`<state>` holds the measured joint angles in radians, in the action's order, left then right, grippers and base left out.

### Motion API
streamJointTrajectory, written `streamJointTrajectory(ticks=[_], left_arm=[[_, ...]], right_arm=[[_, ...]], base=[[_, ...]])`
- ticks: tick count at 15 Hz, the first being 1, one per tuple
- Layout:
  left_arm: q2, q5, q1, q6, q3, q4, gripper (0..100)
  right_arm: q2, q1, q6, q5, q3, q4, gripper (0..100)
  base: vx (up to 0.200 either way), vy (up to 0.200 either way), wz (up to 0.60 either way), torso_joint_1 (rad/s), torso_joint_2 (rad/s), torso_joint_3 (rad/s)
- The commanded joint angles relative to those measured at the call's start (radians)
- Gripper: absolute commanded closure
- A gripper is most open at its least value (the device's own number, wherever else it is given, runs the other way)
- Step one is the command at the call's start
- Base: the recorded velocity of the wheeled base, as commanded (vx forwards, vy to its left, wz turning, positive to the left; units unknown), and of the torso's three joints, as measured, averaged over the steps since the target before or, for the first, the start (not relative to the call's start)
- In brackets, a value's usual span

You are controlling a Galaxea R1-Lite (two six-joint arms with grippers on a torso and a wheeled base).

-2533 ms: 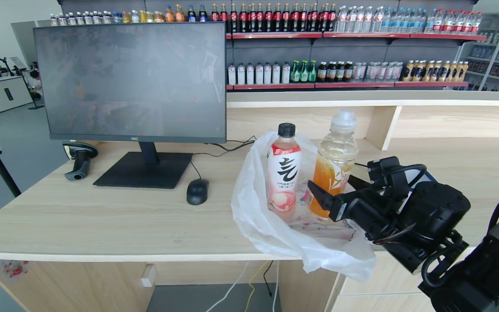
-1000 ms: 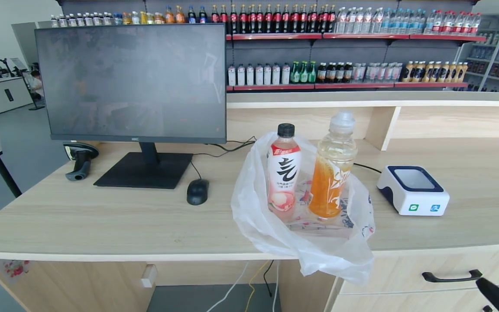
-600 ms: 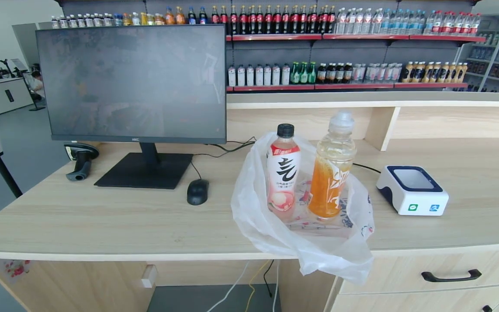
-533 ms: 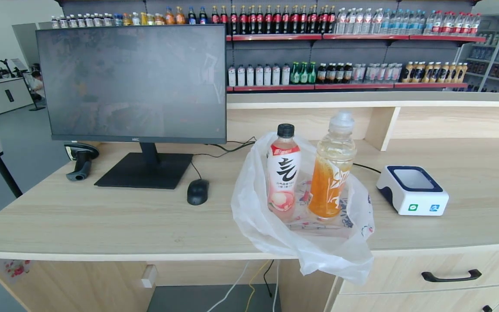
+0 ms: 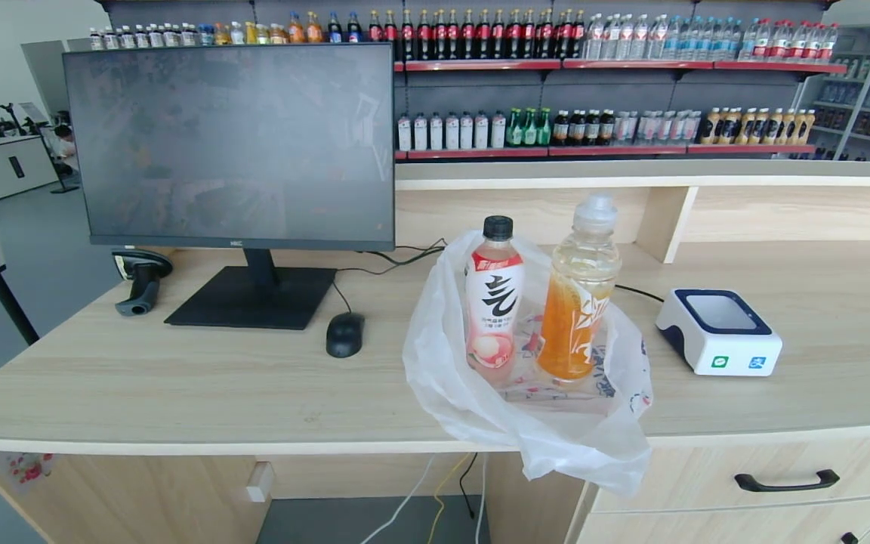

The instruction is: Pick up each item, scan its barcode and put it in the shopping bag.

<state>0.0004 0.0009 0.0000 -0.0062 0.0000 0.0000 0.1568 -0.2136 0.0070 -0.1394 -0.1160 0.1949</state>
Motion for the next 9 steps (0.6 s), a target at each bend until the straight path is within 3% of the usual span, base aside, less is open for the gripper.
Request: streamJointTrajectory(ticks=[1, 5, 7, 9], left_arm=[[0.0, 0.001, 0.0, -0.003, 0.0, 0.002, 0], [0.0, 0.001, 0.0, -0.001, 0.0, 0.002, 0], [0.0, 0.001, 0.0, -0.001, 0.0, 0.0, 0], [0.0, -0.001, 0.0, -0.001, 0.0, 0.0, 0]], right_arm=[[0.109, 0.096, 0.001, 0.006, 0.004, -0.025, 0], [-0.126, 0.211, -0.018, 0.012, 0.01, -0.032, 0], [-0.12, 0.229, 0.06, -0.031, 0.009, -0.035, 0], [-0.143, 0.226, -0.009, -0.025, 0.01, -0.034, 0]], base=[[0.0, 0.0, 0.0, 0.0, 0.0, 0.0], [0.0, 0.0, 0.0, 0.0, 0.0, 0.0], [0.0, 0.0, 0.0, 0.0, 0.0, 0.0], [0.0, 0.0, 0.0, 0.0, 0.0, 0.0]])
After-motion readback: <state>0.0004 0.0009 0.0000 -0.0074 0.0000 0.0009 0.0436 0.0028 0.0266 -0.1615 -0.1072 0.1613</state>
